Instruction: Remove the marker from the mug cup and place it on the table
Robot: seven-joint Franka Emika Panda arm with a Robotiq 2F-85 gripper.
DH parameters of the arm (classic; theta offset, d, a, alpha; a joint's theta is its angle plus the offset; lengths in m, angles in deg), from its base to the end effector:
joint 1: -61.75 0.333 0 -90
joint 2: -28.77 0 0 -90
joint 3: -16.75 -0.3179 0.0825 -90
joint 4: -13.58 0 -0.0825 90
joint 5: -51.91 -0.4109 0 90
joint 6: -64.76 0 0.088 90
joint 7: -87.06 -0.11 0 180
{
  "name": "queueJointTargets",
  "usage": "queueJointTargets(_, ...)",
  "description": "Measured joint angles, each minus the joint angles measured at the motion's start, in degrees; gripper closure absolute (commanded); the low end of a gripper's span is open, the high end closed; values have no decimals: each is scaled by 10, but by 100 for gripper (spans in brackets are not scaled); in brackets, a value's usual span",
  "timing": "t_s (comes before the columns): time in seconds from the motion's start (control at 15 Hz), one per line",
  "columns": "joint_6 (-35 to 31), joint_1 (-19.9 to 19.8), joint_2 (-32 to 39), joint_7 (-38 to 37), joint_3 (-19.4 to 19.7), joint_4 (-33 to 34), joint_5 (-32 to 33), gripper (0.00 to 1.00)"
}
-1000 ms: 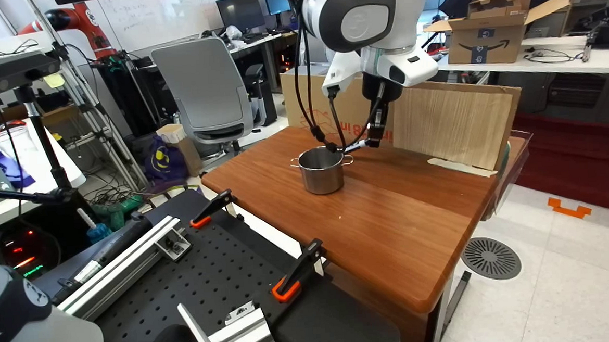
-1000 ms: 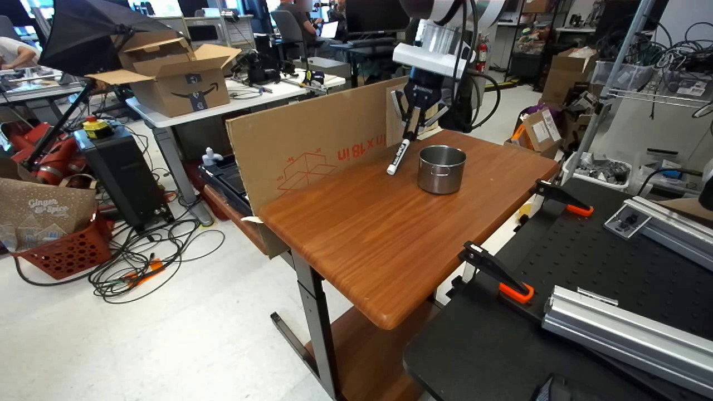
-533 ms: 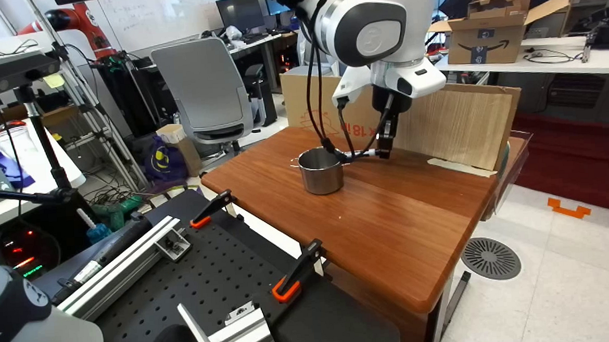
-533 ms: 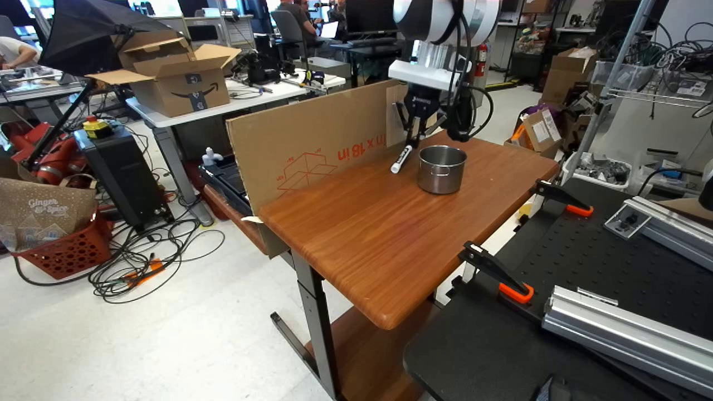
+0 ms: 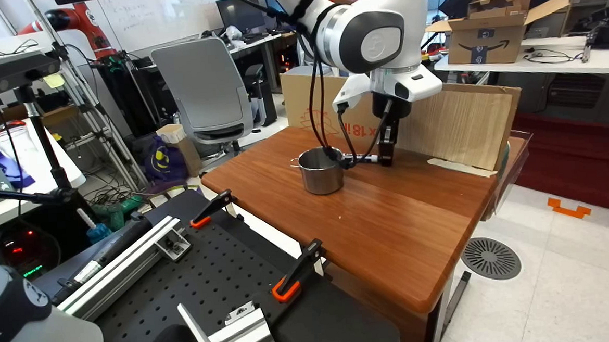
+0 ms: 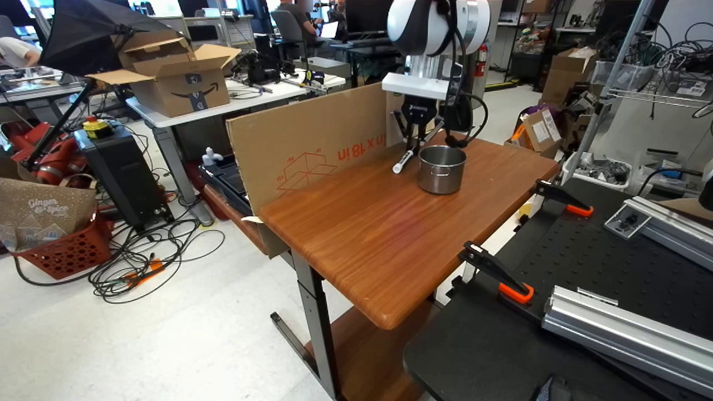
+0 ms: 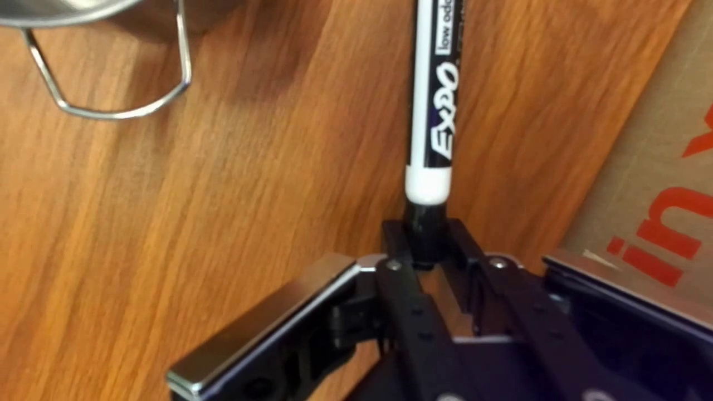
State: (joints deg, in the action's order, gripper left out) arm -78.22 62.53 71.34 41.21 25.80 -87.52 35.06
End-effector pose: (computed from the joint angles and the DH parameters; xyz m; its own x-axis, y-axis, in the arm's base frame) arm 0.6676 -0.0928 0.1235 0.4195 -0.9063 -0.0515 -0.9075 -0.4173 -0.0479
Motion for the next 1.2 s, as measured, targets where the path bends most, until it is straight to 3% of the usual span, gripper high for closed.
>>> queueJointTargets(0.4,1,2,7,-18,0,6,17,3)
queueJointTargets(0.47,1,2,8,-19,0,6,19,0)
queueJointTargets(1.2,7,2,10,-20,0,9,19,0)
